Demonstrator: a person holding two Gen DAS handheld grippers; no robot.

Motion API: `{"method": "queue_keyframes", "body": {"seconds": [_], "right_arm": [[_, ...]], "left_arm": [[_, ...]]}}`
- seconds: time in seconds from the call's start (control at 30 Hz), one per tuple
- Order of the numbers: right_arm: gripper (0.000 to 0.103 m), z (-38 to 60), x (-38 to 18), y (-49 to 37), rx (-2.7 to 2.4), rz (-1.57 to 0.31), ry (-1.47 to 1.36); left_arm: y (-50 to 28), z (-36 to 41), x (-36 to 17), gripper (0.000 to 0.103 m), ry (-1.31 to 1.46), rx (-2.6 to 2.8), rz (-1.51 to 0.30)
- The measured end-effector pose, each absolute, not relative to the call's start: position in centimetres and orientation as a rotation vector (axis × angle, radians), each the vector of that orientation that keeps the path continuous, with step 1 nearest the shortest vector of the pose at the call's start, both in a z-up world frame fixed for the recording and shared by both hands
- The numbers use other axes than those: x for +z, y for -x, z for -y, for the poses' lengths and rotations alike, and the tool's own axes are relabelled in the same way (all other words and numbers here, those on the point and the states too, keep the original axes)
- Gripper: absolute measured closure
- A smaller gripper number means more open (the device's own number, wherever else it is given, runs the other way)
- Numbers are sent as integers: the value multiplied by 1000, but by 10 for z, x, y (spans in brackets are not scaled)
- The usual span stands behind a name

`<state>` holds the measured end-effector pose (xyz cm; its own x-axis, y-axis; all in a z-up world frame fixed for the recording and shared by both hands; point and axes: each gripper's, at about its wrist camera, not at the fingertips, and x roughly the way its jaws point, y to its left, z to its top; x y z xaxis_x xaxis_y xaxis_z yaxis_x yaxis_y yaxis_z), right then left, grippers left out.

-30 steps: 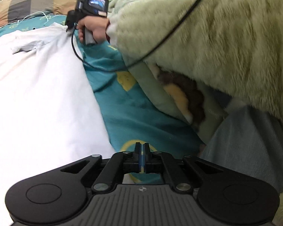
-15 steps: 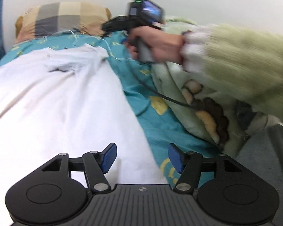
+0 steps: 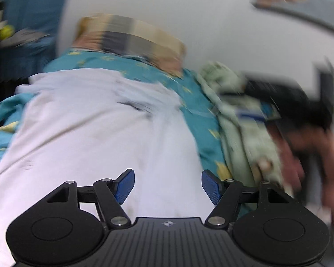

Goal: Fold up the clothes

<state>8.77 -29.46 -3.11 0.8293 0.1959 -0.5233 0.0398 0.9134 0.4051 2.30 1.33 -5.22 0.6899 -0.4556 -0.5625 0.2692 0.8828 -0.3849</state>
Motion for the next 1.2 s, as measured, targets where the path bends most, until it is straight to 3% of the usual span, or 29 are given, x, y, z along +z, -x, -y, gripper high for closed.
{"method": "queue_keyframes", "body": {"seconds": [0.2,0.37,0.63,0.87,0.9,0.93,0.97,1.0,1.03,1.2], "right_arm": [[33,263,-52,-78,141,-622,-408],[33,259,-79,-95,148,-650,-374],[33,257,-107,-130,200,-696,-461],[33,261,-129,-160,185,-748,-512],[33,263,-131,-163,183,-756,-521],[33,264,-133,-164,180,-761,-529],[33,264,-134,-165,178,-763,-537],[33,265,-134,-165,178,-763,-544],[33,265,-133,-164,178,-760,-547],[33,267,-115,-154,206,-710,-567]], "left_arm": [[-96,-100,-39,29,572,-199,-702],[-181,-173,-66,27,745,-25,-717],[-306,-245,-121,27,741,124,-694],[-376,-255,-162,31,754,120,-733],[-382,-253,-166,34,739,121,-748],[-388,-250,-170,47,723,125,-764],[-392,-247,-171,71,699,130,-770],[-393,-243,-168,87,652,131,-755],[-394,-238,-163,94,598,129,-733],[-399,-212,-121,96,437,95,-670]]}}
